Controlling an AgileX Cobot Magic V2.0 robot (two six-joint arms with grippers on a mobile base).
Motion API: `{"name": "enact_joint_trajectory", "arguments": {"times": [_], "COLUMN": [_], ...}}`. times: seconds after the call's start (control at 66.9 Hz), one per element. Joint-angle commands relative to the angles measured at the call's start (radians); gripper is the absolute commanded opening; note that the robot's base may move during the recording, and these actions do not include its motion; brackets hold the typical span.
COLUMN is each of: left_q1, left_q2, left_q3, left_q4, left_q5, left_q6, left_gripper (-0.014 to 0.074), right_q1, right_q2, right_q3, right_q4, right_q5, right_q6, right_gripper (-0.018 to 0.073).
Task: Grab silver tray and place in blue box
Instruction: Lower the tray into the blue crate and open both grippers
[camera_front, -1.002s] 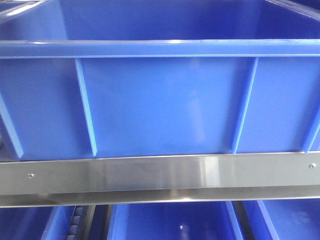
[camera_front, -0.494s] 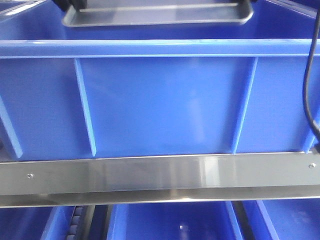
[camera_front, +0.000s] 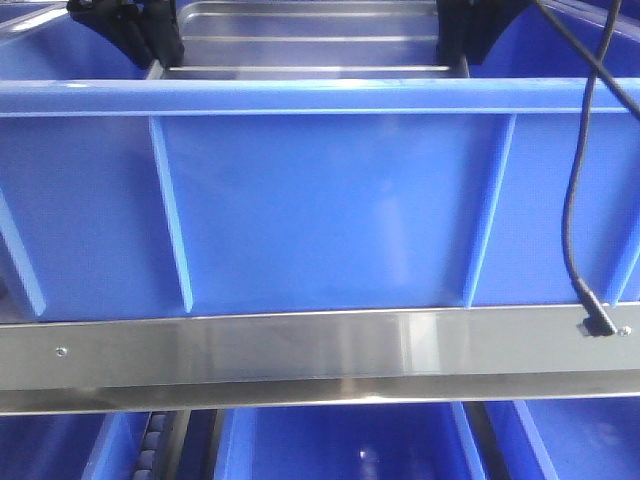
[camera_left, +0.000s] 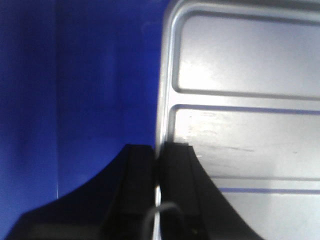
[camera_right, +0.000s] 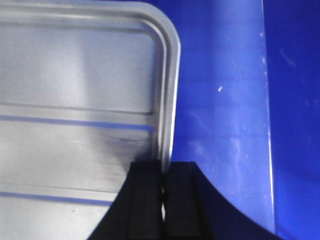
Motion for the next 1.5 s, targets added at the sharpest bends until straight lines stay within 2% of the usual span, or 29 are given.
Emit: {"name": "enact_joint_trajectory", "arguments": {"times": [0.0,0.209,0.269,0.329,0.404,0.494,0.583,0.718,0.987,1.032,1.092,1.182,1.212,1.301,1.481], "left_q1": [-0.028,-0.028,-0.028,-0.028,-0.018,-0.008,0.009,0.028,0.028,0.028,0.028,0.028,0.028,0.028,0.036], "left_q2": [-0.035,-0.035,-0.037,-0.037,-0.037,-0.037,-0.037,-0.037,-0.037,-0.037,-0.037,-0.037,-0.037,-0.037,-0.056], "left_q3": [-0.046,-0.046,-0.046,-0.046,-0.046,-0.046,-0.046,-0.046,-0.046,-0.046,-0.046,-0.046,-0.046,-0.046,-0.046], "left_q4": [-0.081,-0.077,-0.049,-0.005,0.000,-0.003,-0.003,-0.017,0.001,0.001,0.001,0.001,0.003,0.044,0.034], "left_q5": [-0.189,-0.163,-0.147,-0.124,-0.105,-0.085,-0.057,-0.047,-0.051,-0.051,-0.056,-0.062,-0.065,-0.089,-0.097], "left_q6": [0.002,0.002,0.002,0.002,0.002,0.000,-0.002,-0.002,-0.002,-0.002,-0.002,-0.002,-0.002,-0.002,-0.002], "left_gripper": [-0.0006,-0.0006,-0.0005,0.0045,0.0154,0.0292,0.0337,0.0337,0.0335,0.0308,0.0234,0.0034,-0.0024,-0.0003,-0.0003], "right_q1": [0.024,0.024,0.024,0.024,0.024,0.017,0.003,-0.033,-0.037,-0.037,-0.037,-0.037,-0.037,-0.039,-0.042], "right_q2": [-0.047,-0.047,-0.047,-0.047,-0.047,-0.047,-0.047,-0.047,-0.047,-0.047,-0.048,-0.048,-0.048,-0.048,-0.055], "right_q3": [-0.043,-0.043,-0.043,-0.043,-0.043,-0.043,-0.043,-0.043,-0.043,-0.043,-0.043,-0.043,-0.043,-0.043,-0.043], "right_q4": [0.101,0.100,0.100,0.100,0.100,0.100,0.100,0.104,0.105,0.105,0.105,0.105,0.105,0.100,0.092], "right_q5": [-0.187,-0.168,-0.159,-0.159,-0.168,-0.172,-0.157,-0.136,-0.136,-0.137,-0.137,-0.137,-0.138,-0.154,-0.194], "right_q6": [-0.021,-0.021,-0.021,-0.021,-0.021,-0.021,-0.021,-0.020,-0.021,-0.021,-0.021,-0.021,-0.021,-0.021,-0.040], "right_gripper": [0.0057,0.0060,0.0060,0.0072,0.0140,0.0283,0.0379,0.0403,0.0397,0.0358,0.0255,0.0038,0.0047,0.0068,0.0050]}}
